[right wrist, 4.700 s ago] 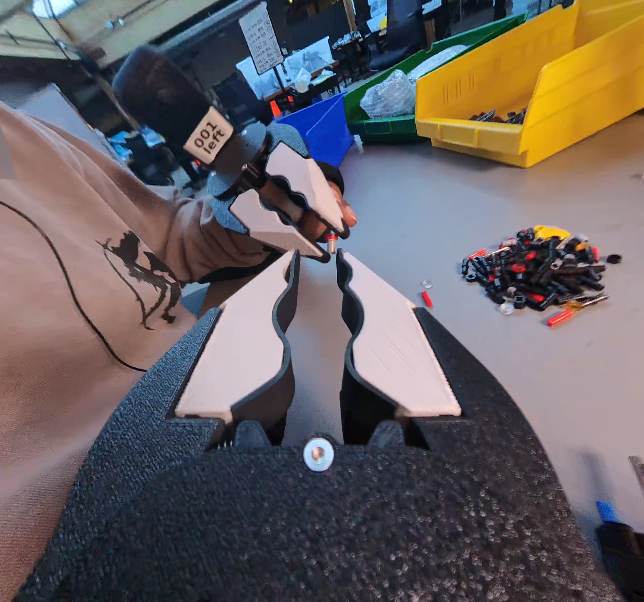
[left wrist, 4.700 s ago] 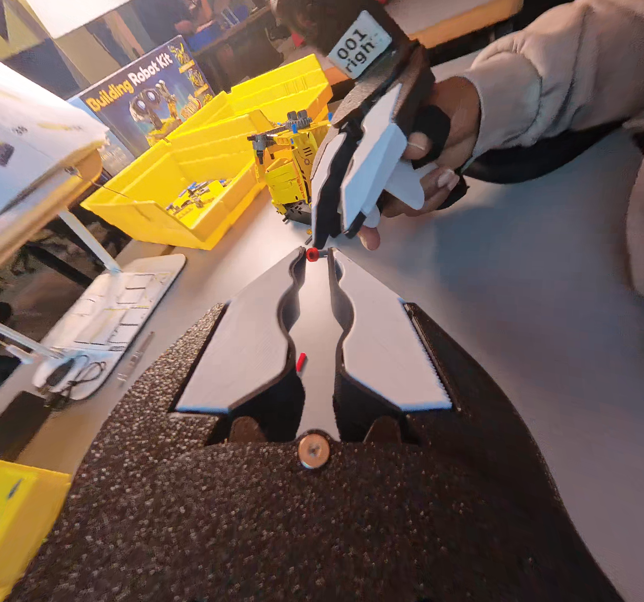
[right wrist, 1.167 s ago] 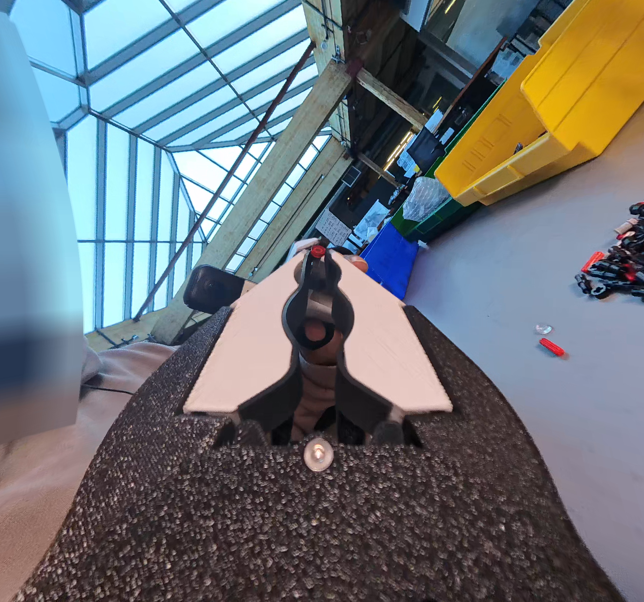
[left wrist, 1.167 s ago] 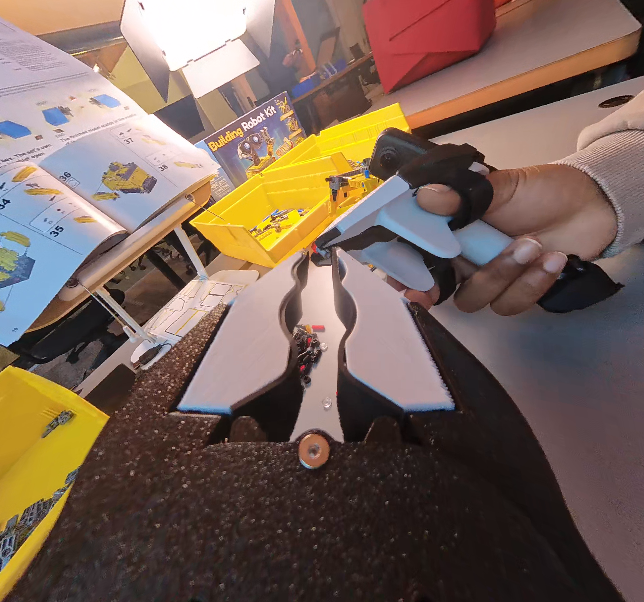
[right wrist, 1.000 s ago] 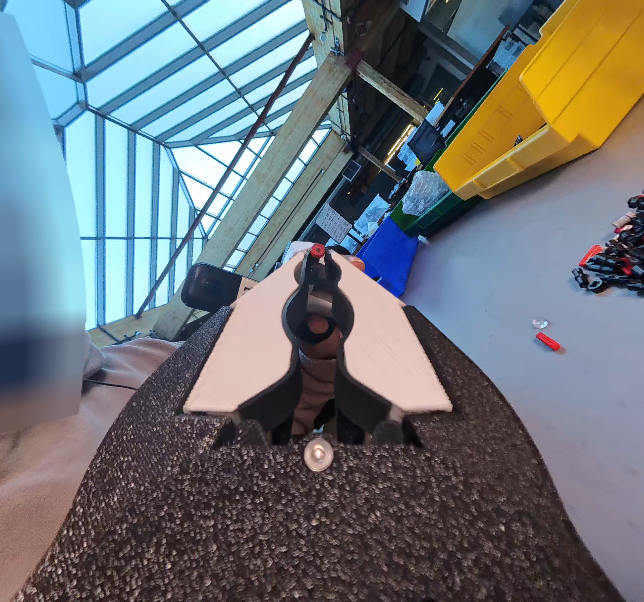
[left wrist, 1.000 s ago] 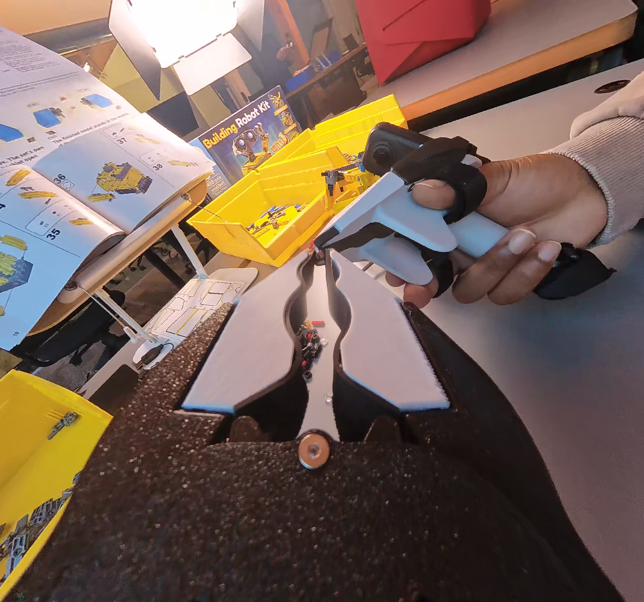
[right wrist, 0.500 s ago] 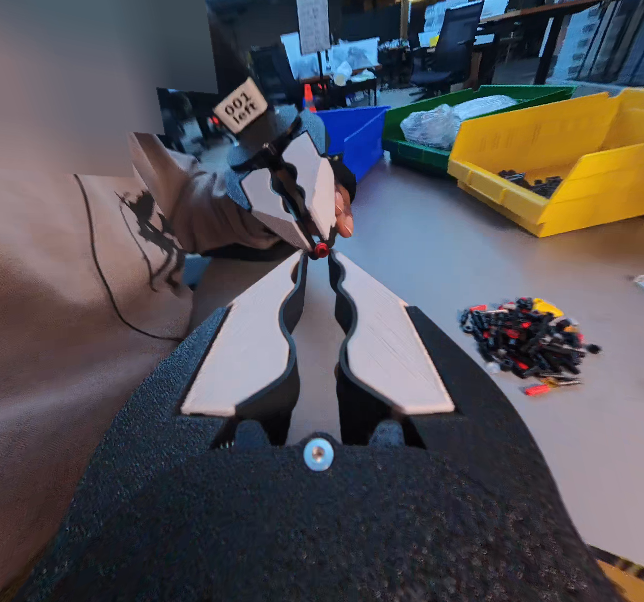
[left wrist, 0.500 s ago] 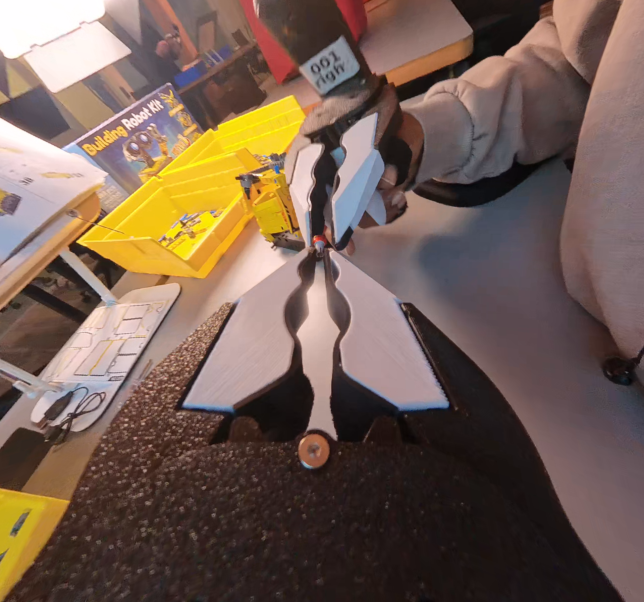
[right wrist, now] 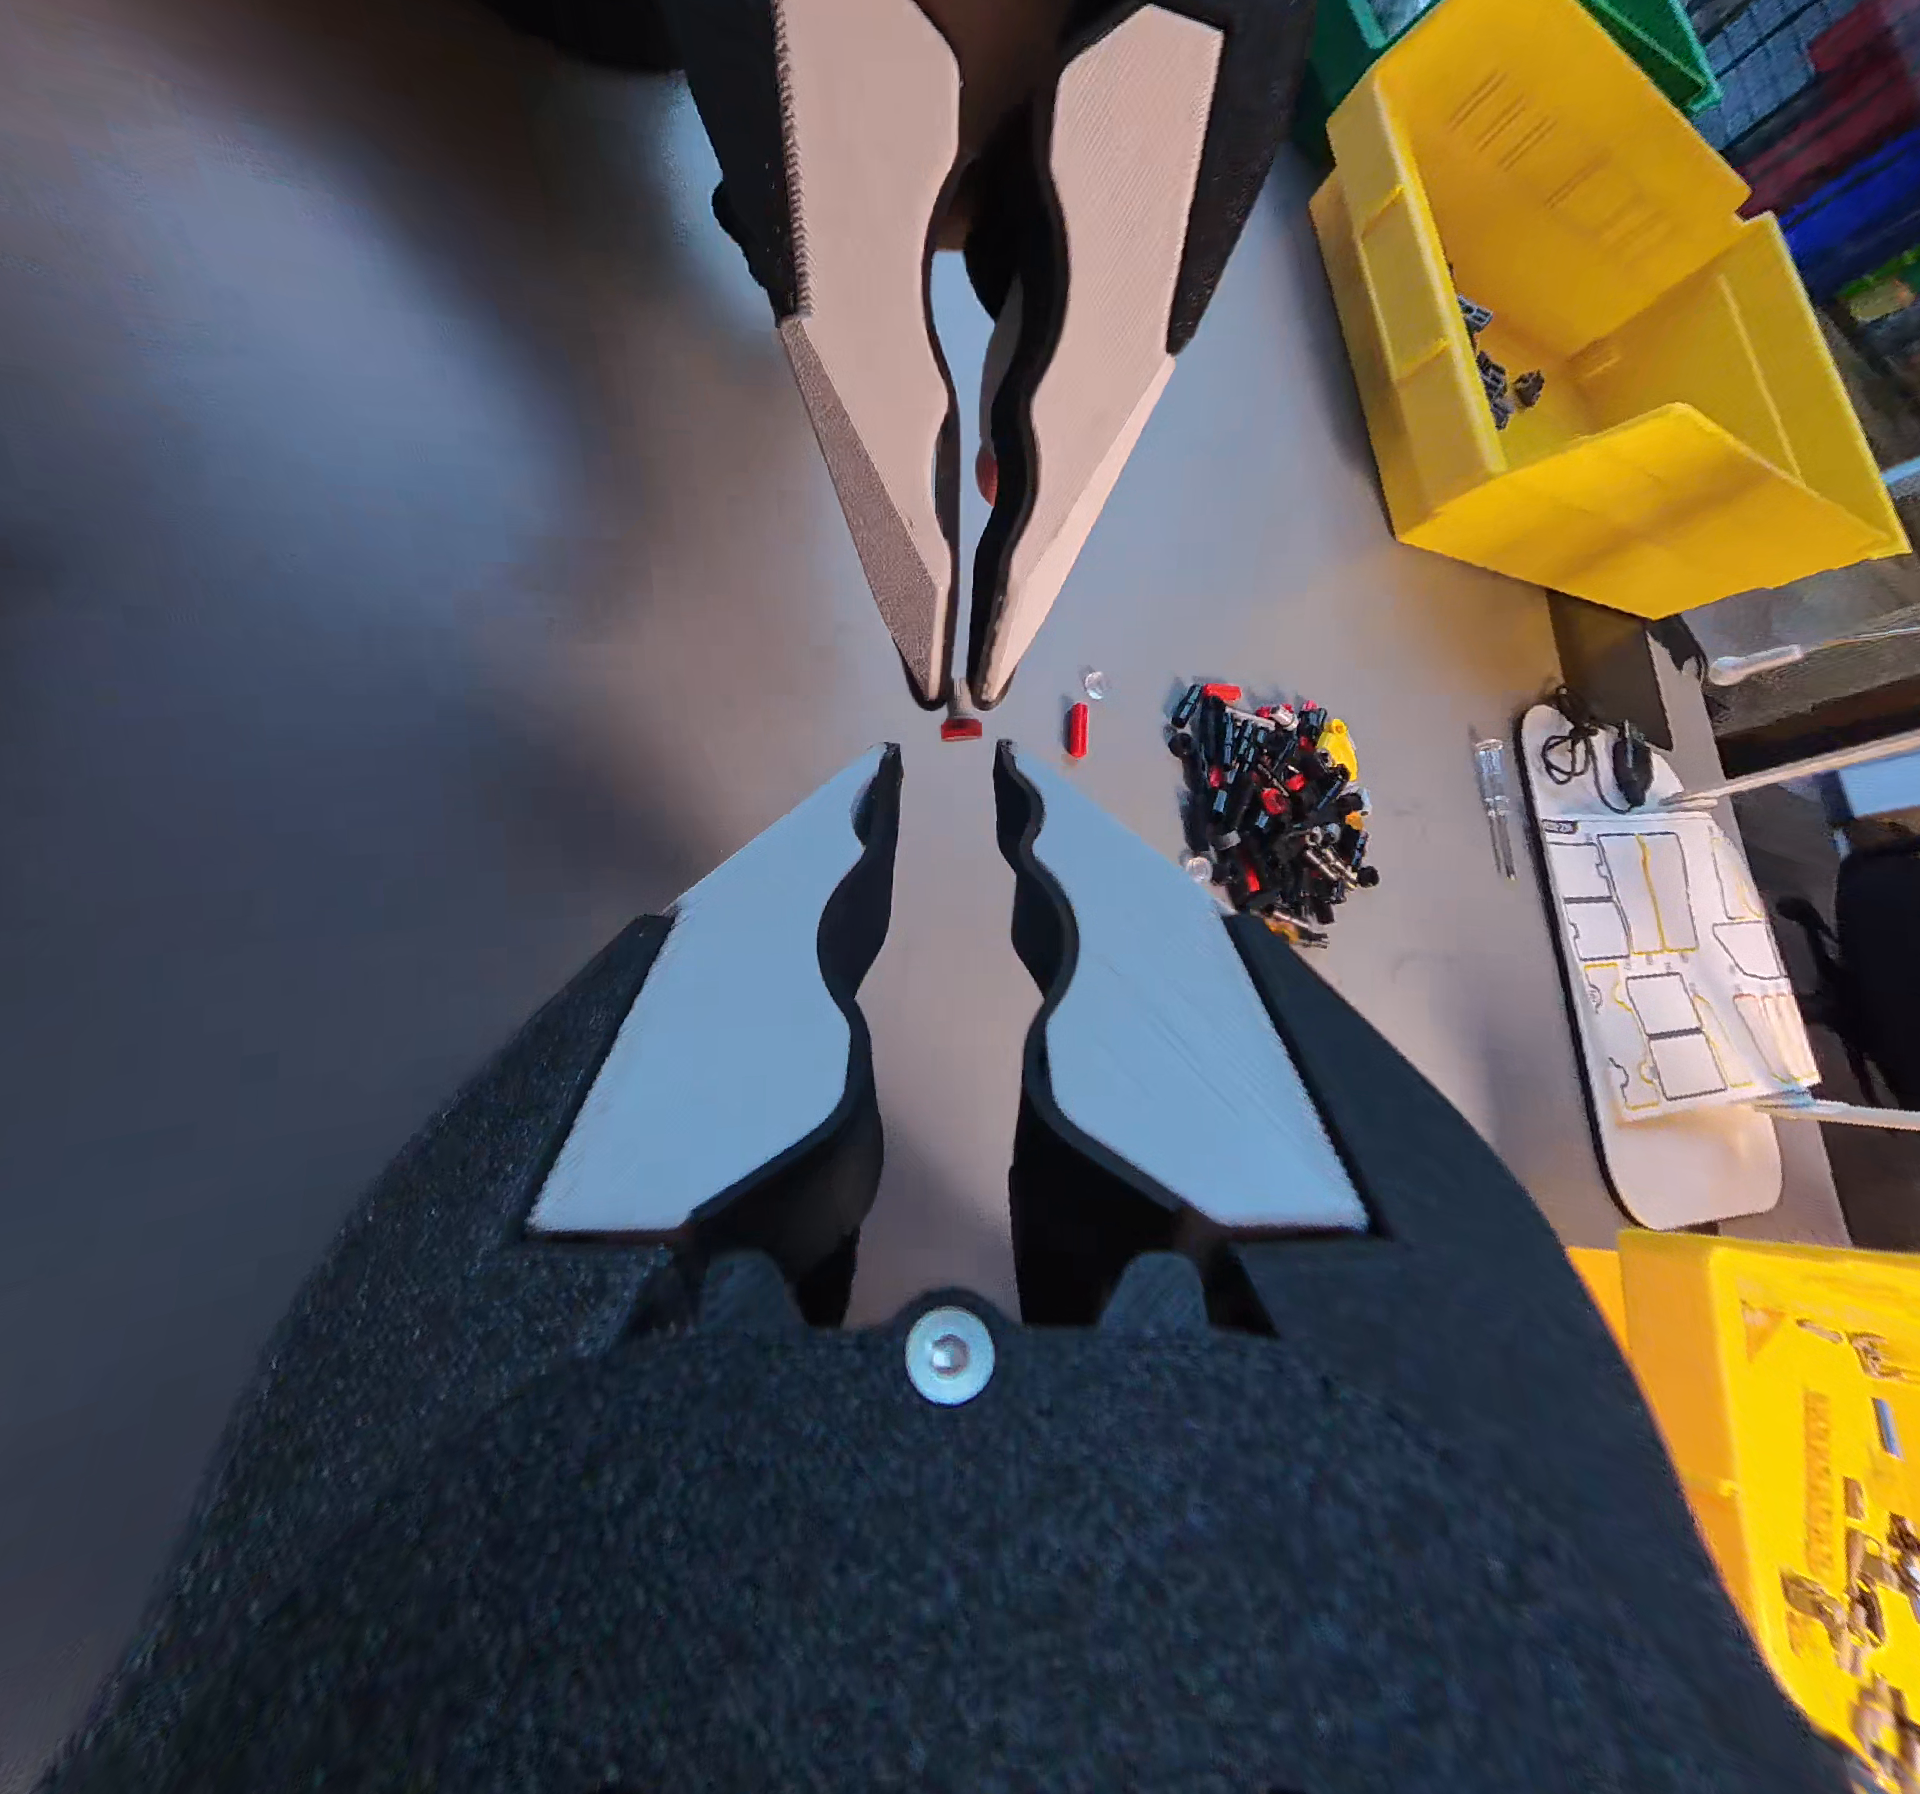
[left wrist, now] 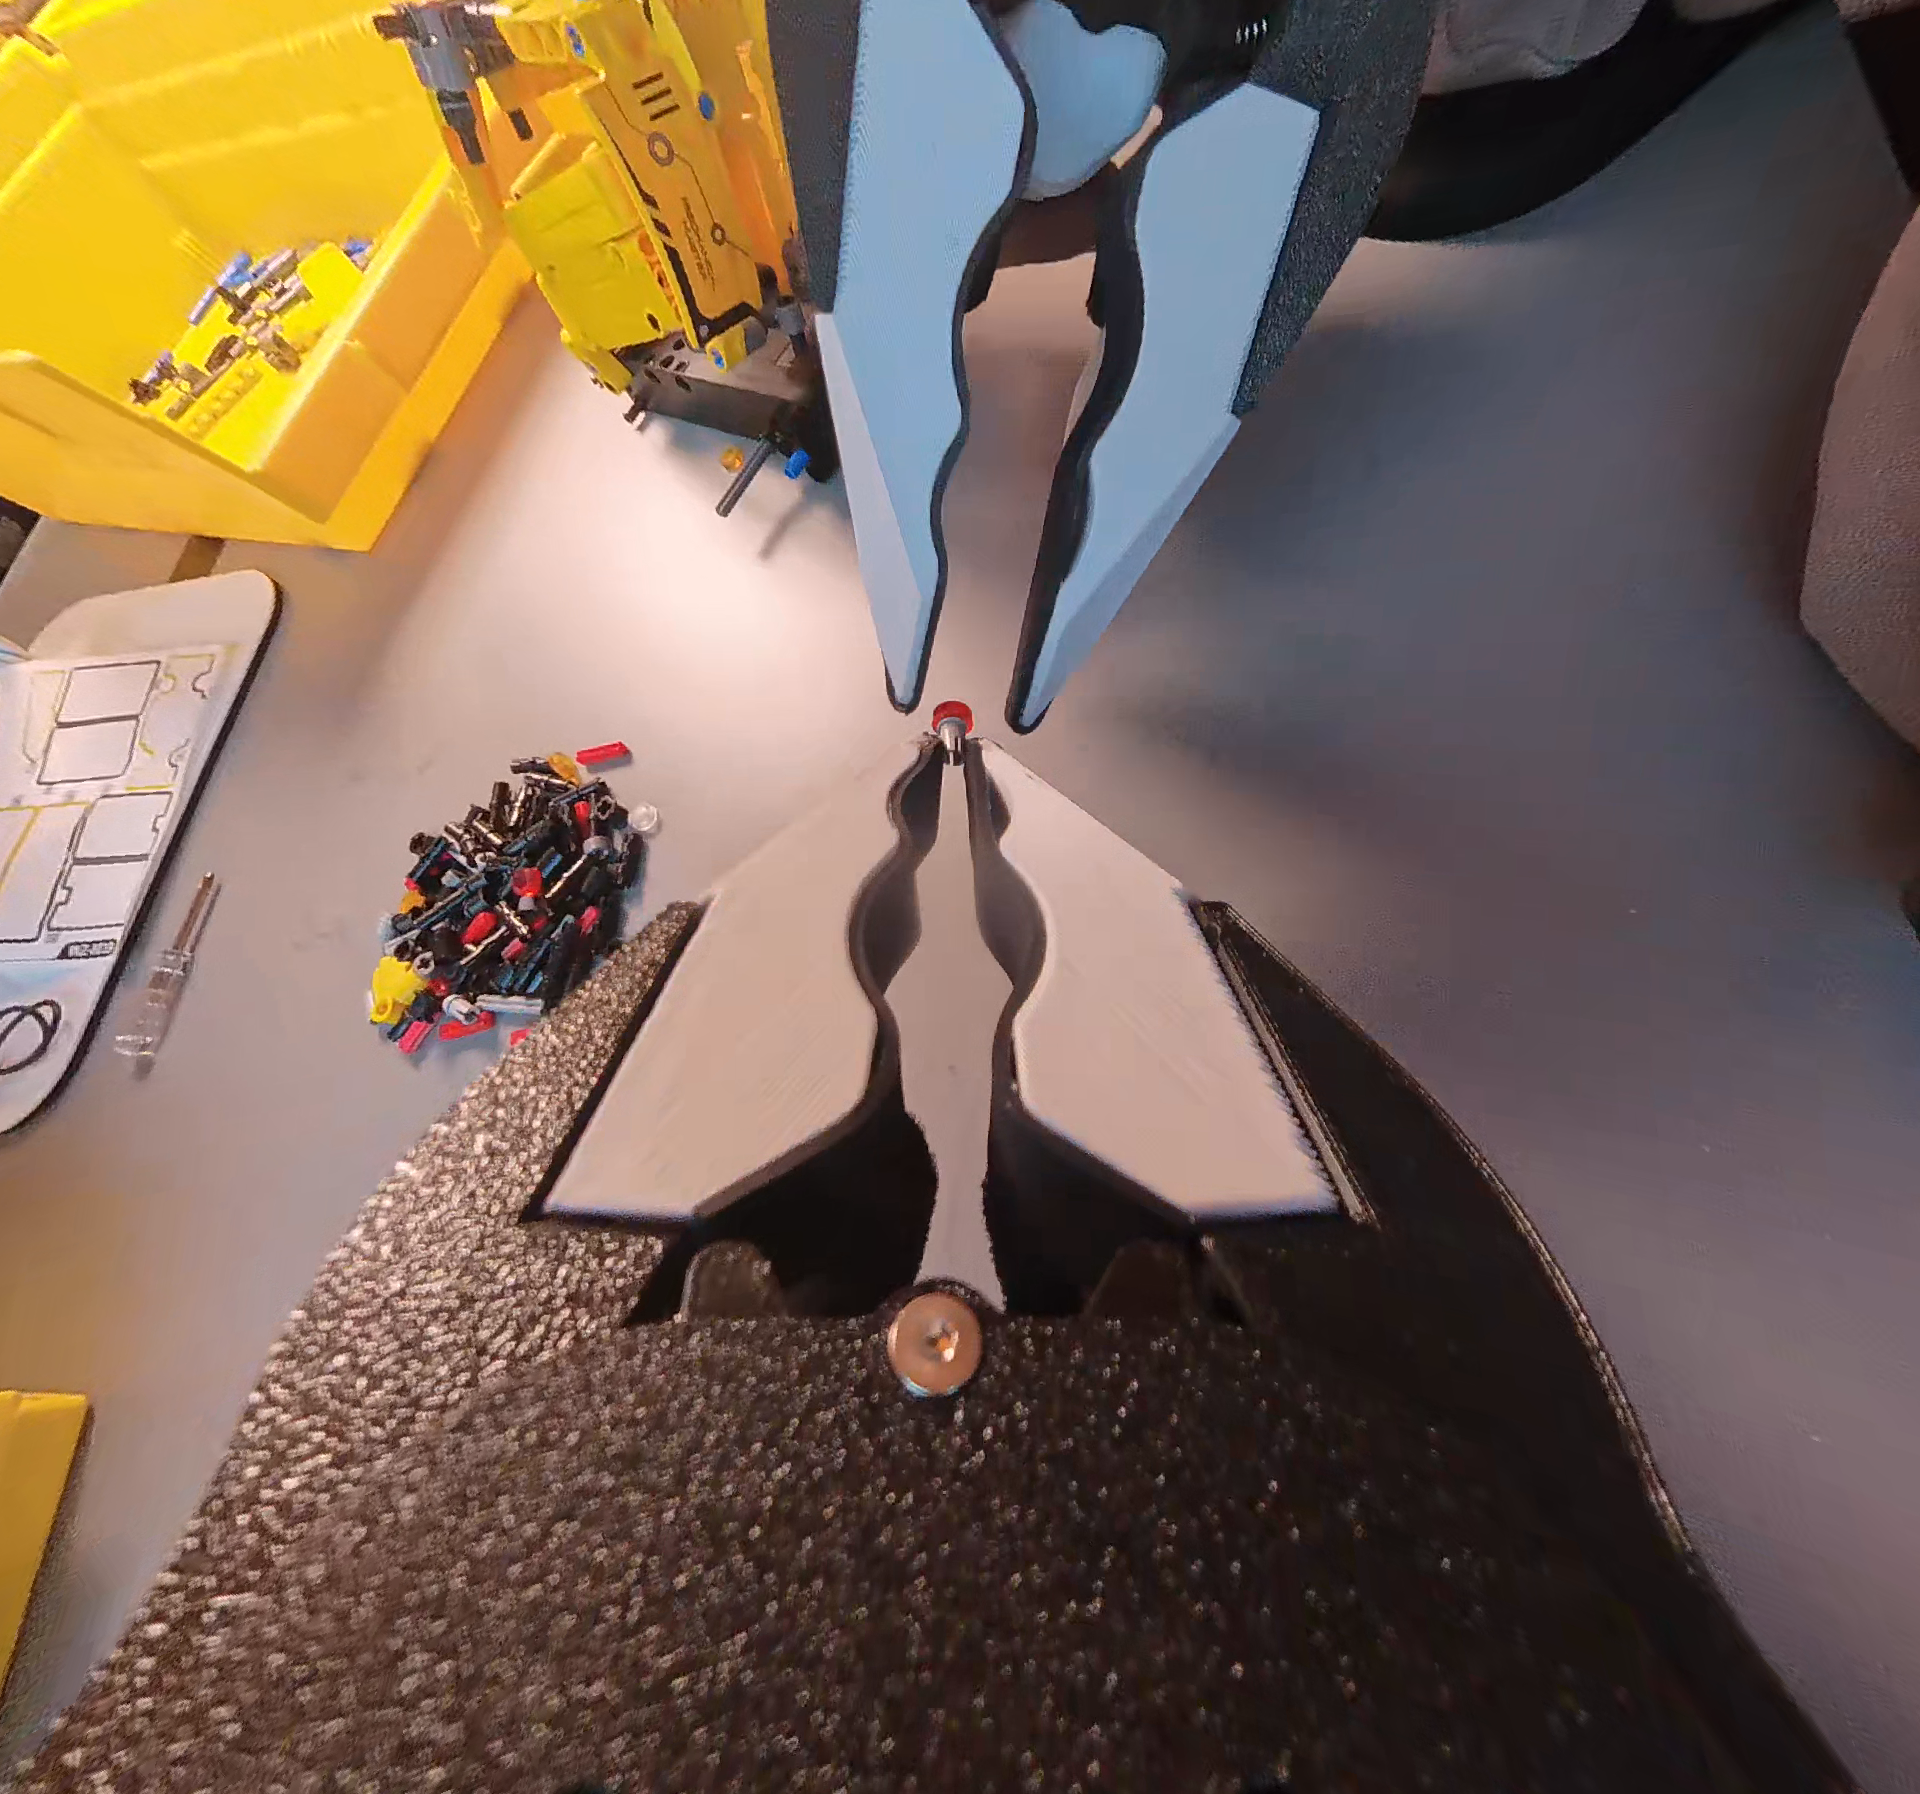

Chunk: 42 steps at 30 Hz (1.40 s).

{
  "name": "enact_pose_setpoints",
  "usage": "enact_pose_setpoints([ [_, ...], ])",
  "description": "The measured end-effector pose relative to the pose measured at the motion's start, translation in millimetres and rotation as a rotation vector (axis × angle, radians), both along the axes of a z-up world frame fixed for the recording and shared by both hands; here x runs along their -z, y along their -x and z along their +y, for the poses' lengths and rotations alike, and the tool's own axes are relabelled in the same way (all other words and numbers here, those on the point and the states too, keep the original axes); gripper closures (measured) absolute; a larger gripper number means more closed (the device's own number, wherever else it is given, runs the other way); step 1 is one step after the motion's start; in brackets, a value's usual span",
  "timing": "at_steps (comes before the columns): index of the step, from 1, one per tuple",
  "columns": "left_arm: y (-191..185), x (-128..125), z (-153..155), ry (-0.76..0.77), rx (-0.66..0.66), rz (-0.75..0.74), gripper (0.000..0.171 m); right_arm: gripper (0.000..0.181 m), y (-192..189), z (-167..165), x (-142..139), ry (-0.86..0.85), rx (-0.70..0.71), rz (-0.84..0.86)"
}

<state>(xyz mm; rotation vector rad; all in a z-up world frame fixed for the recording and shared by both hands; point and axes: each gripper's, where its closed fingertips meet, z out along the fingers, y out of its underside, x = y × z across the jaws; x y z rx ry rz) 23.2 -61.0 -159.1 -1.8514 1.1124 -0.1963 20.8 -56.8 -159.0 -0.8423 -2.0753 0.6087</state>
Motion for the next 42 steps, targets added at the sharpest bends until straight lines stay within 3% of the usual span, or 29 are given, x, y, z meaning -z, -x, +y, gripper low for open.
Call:
enact_pose_setpoints([
  [8,4,17,1,0.080,-0.045,0.056,0.169,0.175,13,3,23,-0.196,0.055,-0.074],
  [17,6,-2,0,0.087,-0.057,-0.063,0.169,0.176,14,2,6,-0.049,0.077,-0.027],
  [27,5,-17,-1,0.090,-0.045,-0.153,0.170,0.181,2,1,-9,-0.042,0.034,0.000],
  [28,22,-23,3,0.056,-0.095,-0.148,0.170,0.181,-8,28,8,-0.151,0.114,-0.088],
  [30,45,-35,5,0.053,-0.142,-0.227,0.169,0.181,-19,43,11,-0.052,0.152,-0.073],
  [33,28,-19,7,0.085,-0.099,-0.188,0.169,0.181,-1,18,-20,-0.040,0.102,0.048],
  [39,10,0,4,0.135,-0.062,-0.140,0.169,0.165,11,6,6,-0.077,0.076,-0.021],
  [42,6,7,3,0.150,-0.055,-0.108,0.169,0.175,15,5,12,-0.128,0.085,-0.038],
])
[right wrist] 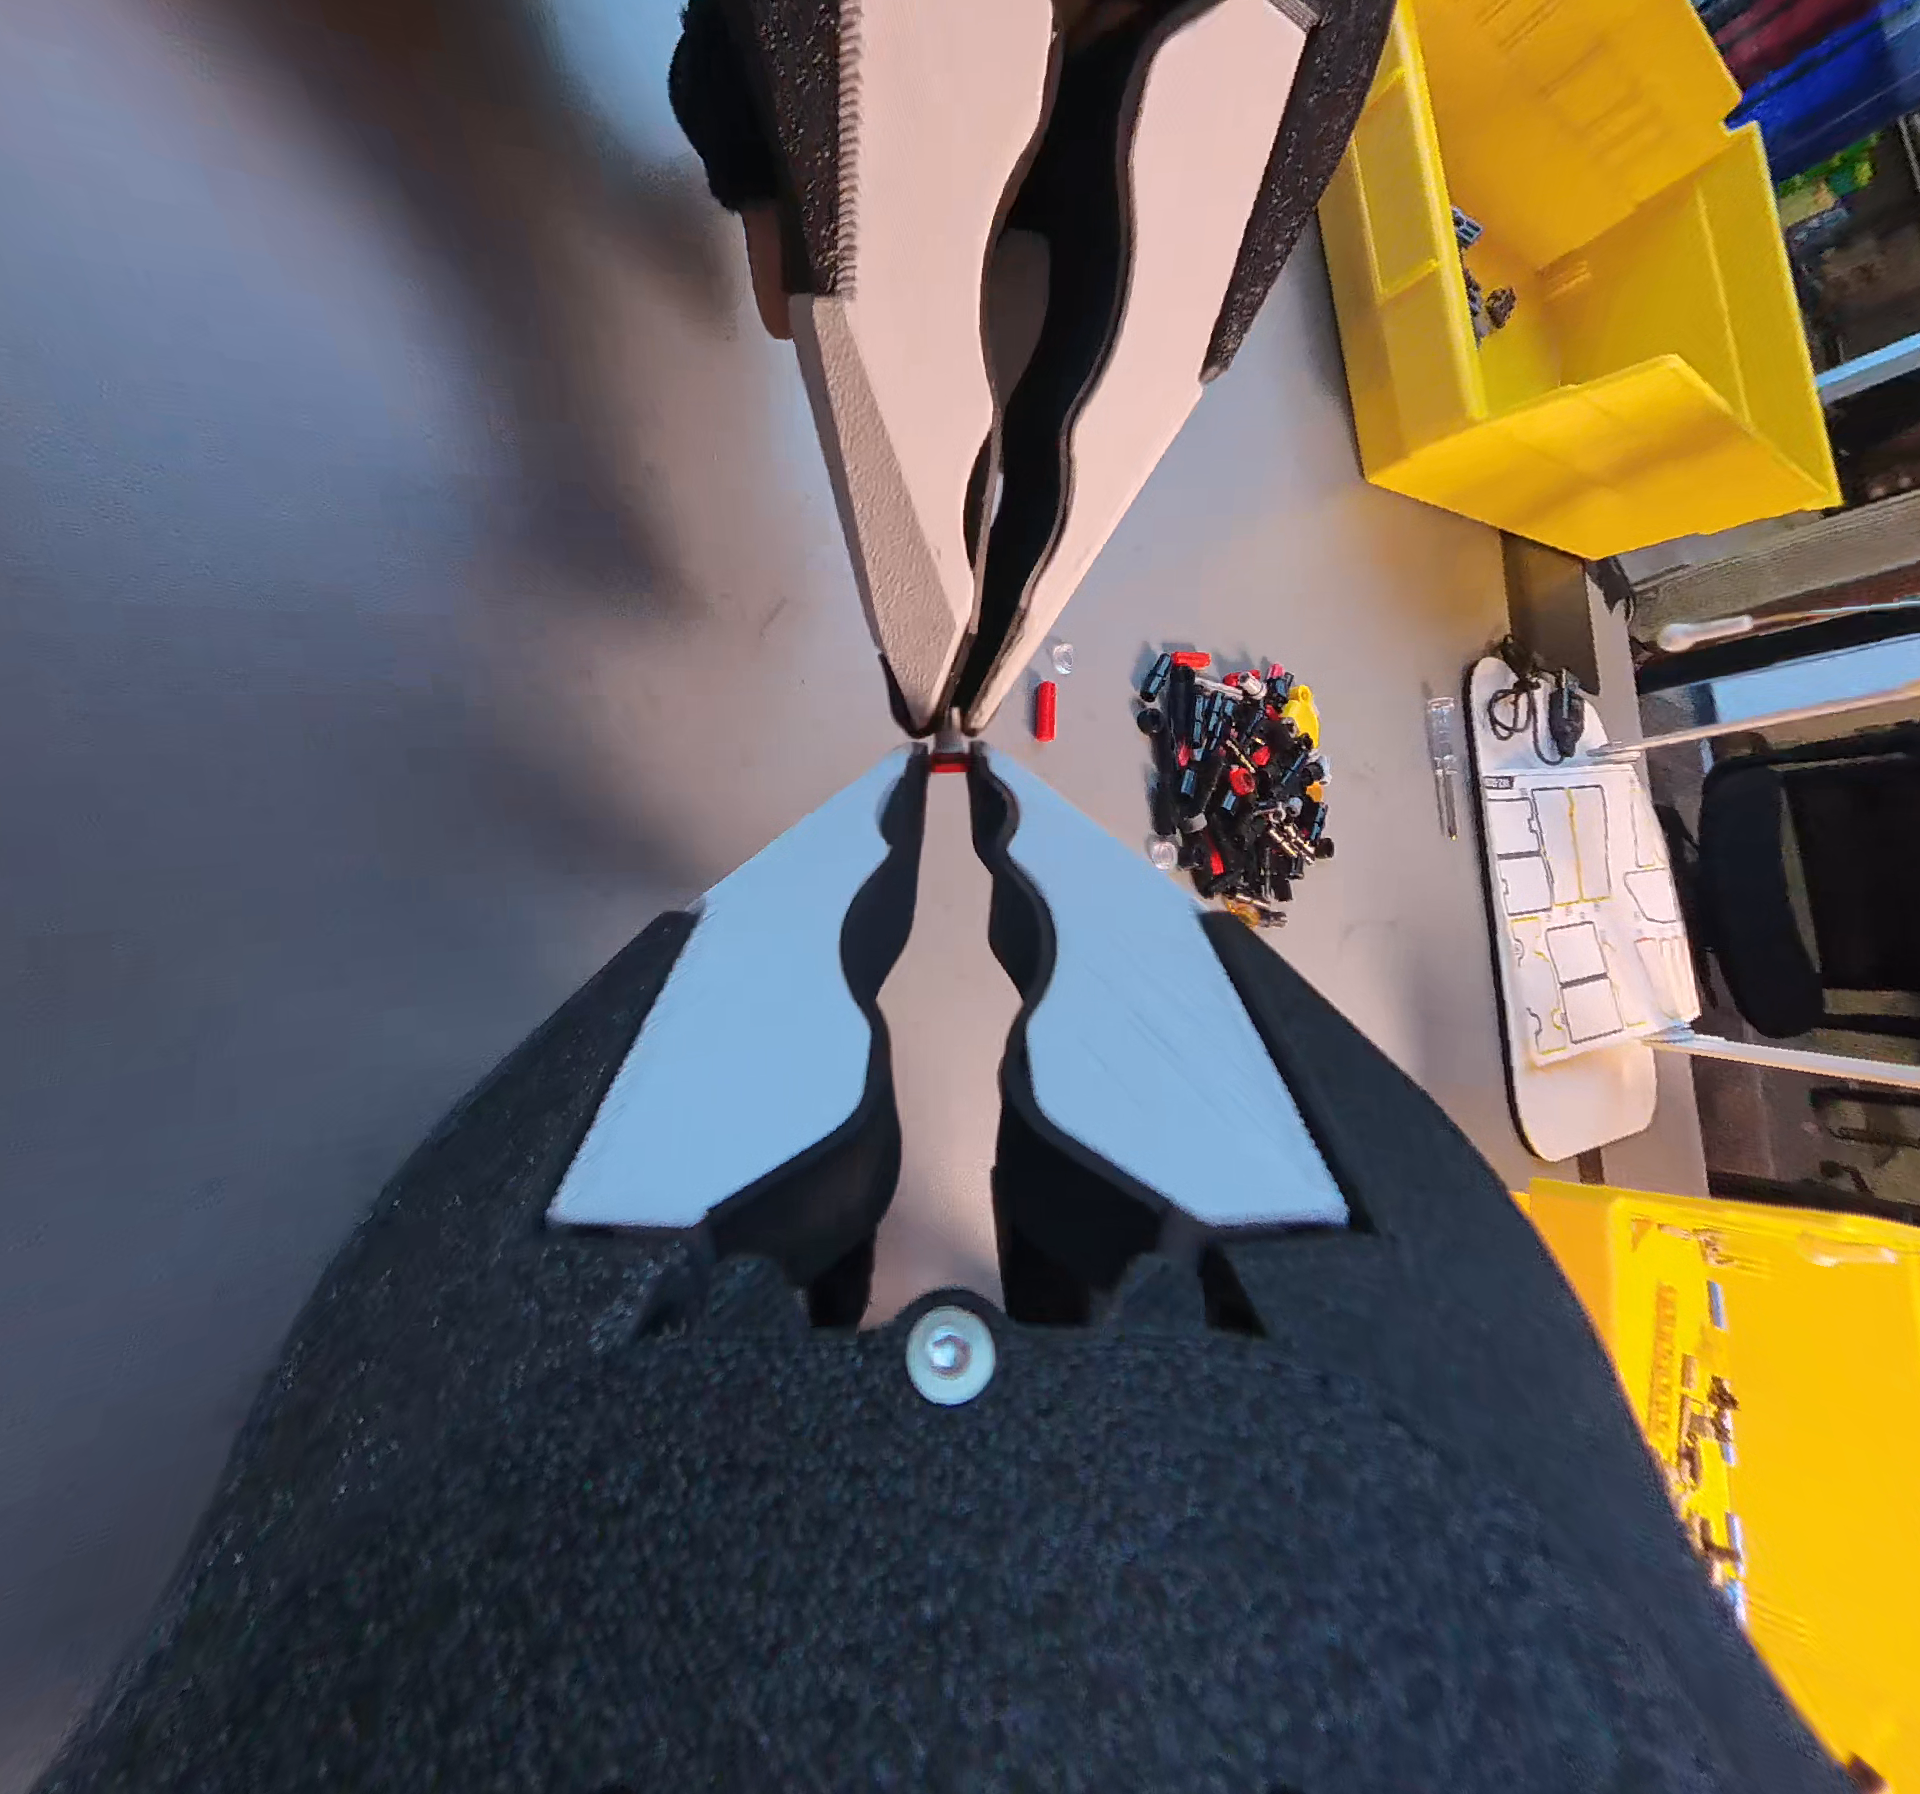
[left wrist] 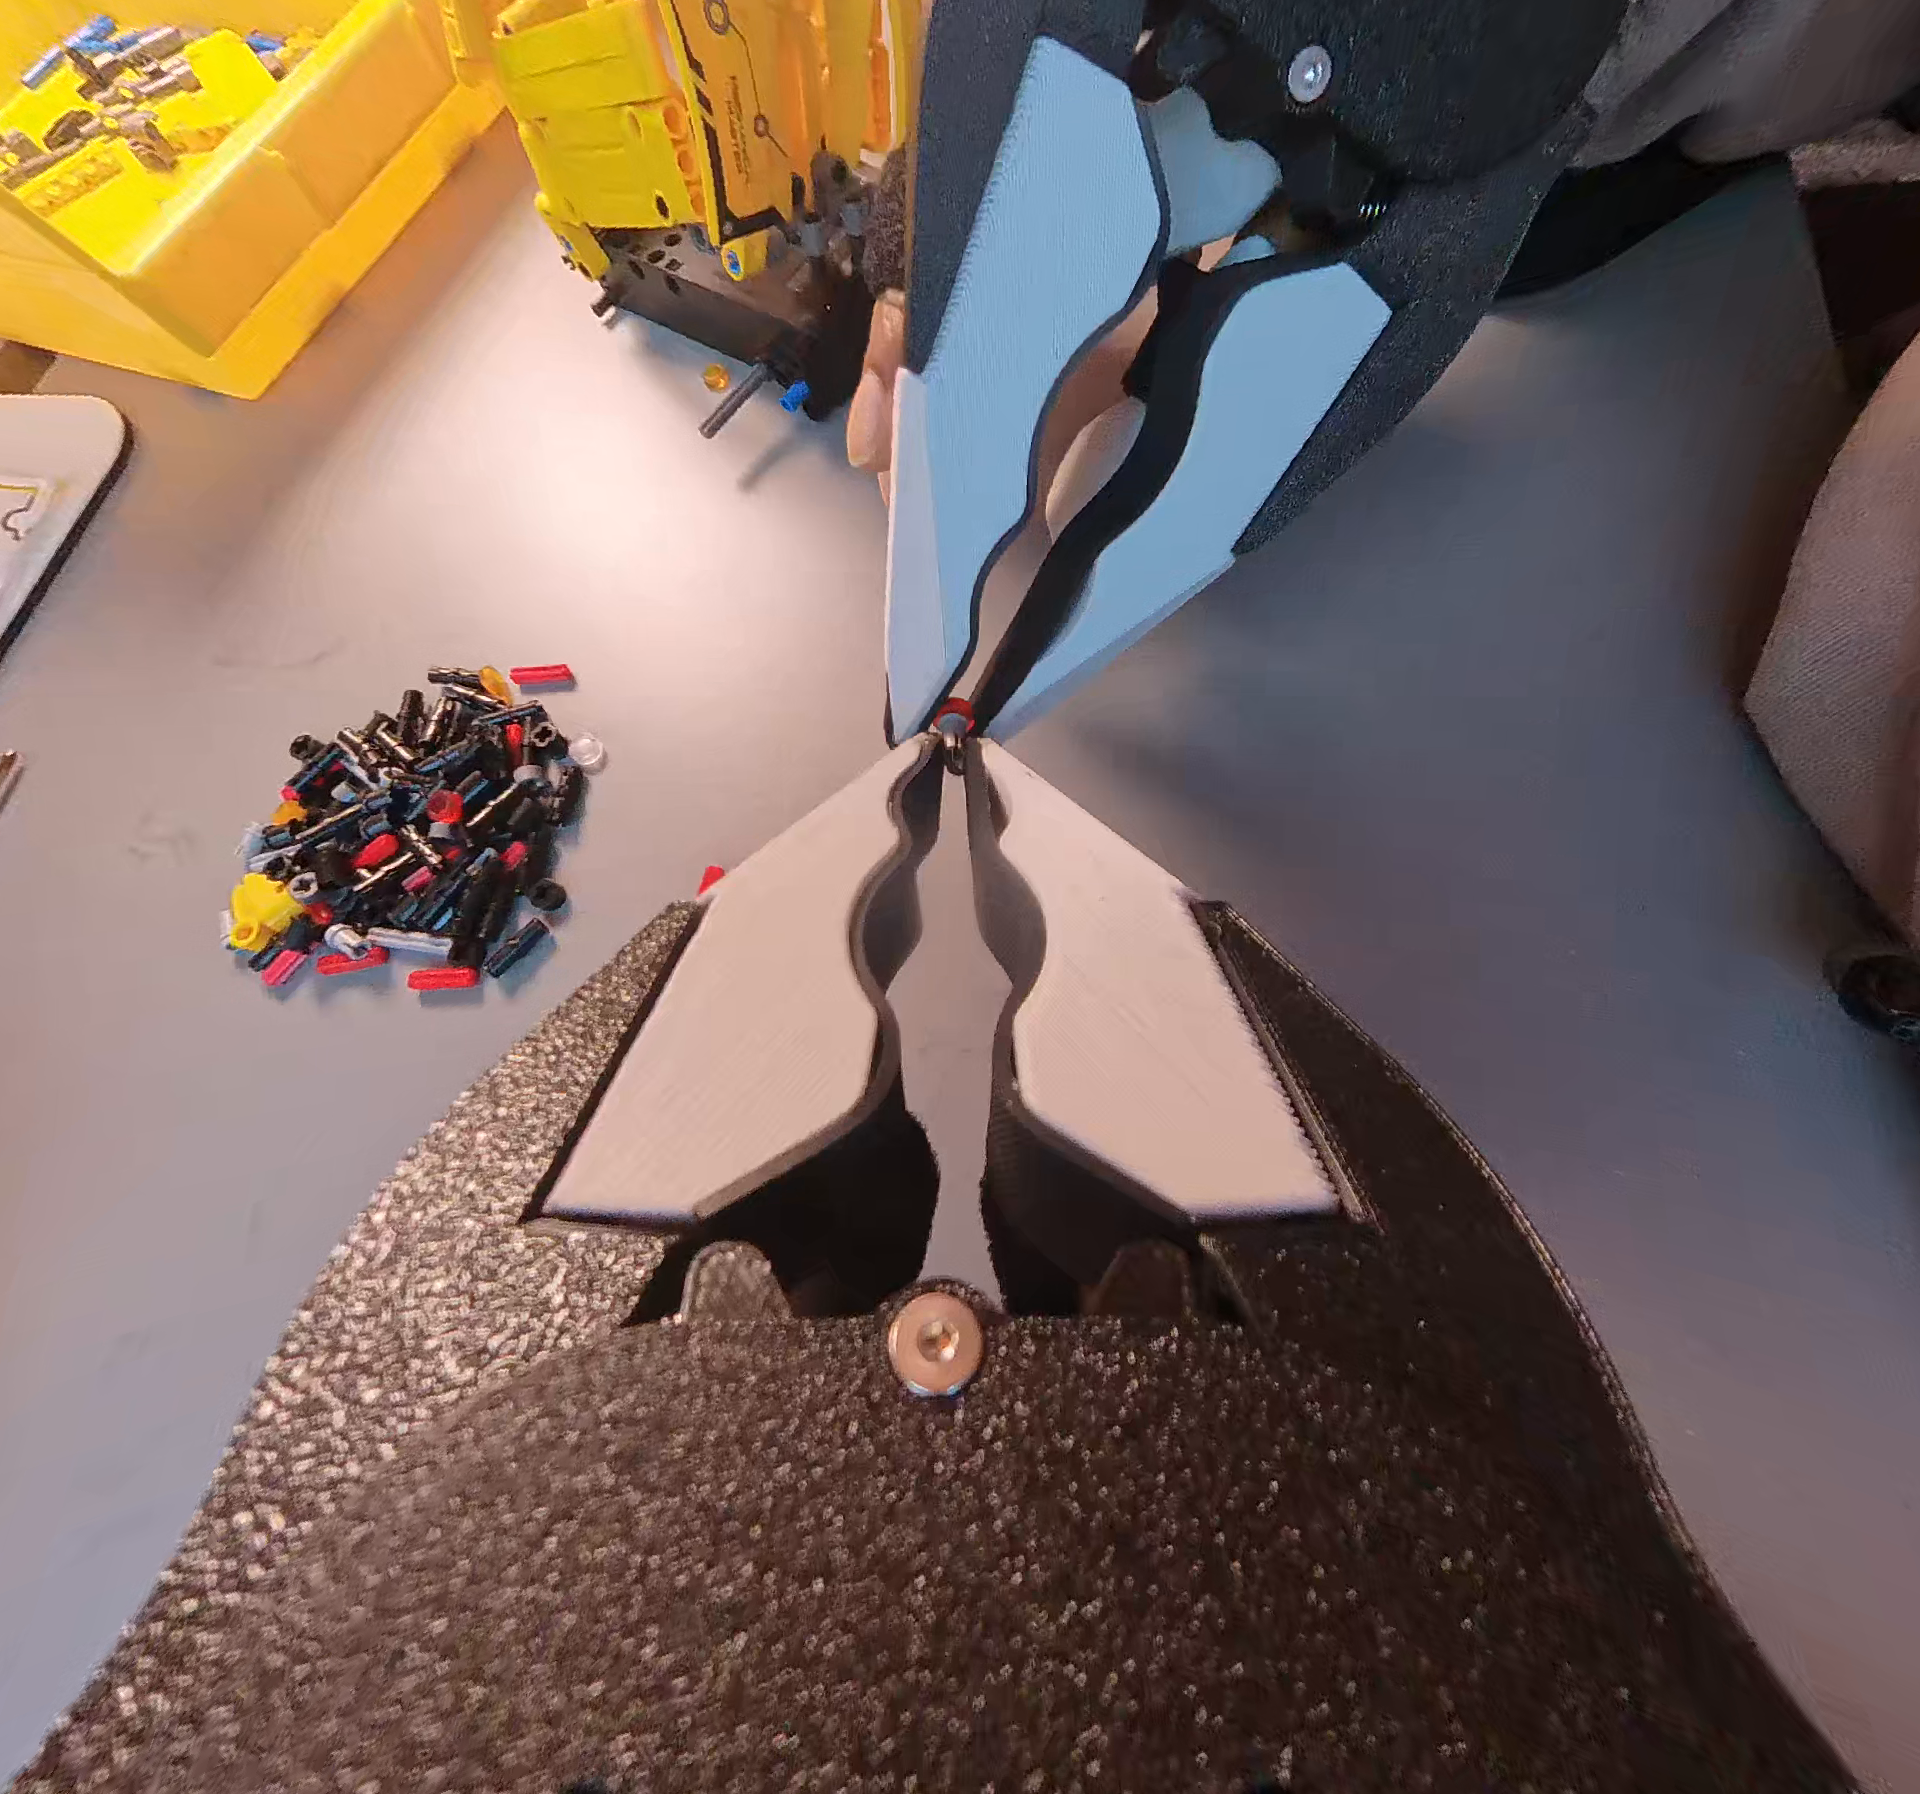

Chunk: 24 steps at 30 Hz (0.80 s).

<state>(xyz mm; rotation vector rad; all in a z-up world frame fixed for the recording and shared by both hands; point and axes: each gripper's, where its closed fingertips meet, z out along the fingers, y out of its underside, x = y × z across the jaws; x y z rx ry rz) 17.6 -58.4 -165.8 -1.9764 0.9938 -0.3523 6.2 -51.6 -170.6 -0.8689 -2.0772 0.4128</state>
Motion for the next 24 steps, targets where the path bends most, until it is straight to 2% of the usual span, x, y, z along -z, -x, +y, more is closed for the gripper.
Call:
enact_pose_setpoints([
  [4,0,6,-2,0.019,-0.001,0.022,0.169,0.176,-1,-2,7,-0.025,-0.010,-0.038],
  [6,0,2,-3,0.014,-0.002,0.011,0.169,0.176,0,-4,6,0.042,-0.003,-0.027],
  [8,0,-6,-5,0.022,0.006,-0.055,0.169,0.177,0,-6,-1,0.095,-0.021,0.009],
  [14,-5,-27,-8,0.046,0.032,-0.223,0.170,0.177,-5,-9,-24,0.091,-0.059,0.098],
  [15,12,-33,-1,0.002,-0.032,-0.220,0.170,0.177,-12,0,-13,0.046,-0.035,0.029],
  [16,36,-47,3,-0.022,-0.097,-0.278,0.170,0.177,-21,19,3,-0.012,0.011,-0.020],
  [17,53,-60,2,-0.036,-0.122,-0.343,0.170,0.177,-29,30,9,0.048,0.047,-0.016],
  [18,61,-62,2,-0.062,-0.129,-0.318,0.169,0.177,-31,33,0,0.068,0.061,0.031],
  [20,47,-51,3,-0.041,-0.101,-0.290,0.169,0.177,-20,23,-32,0.097,0.030,0.156],
  [21,38,-44,3,-0.011,-0.084,-0.292,0.169,0.176,-17,22,-37,0.119,0.026,0.166],
  [24,36,-35,4,0.020,-0.087,-0.285,0.169,0.176,-14,30,-29,0.160,0.049,0.157],
])
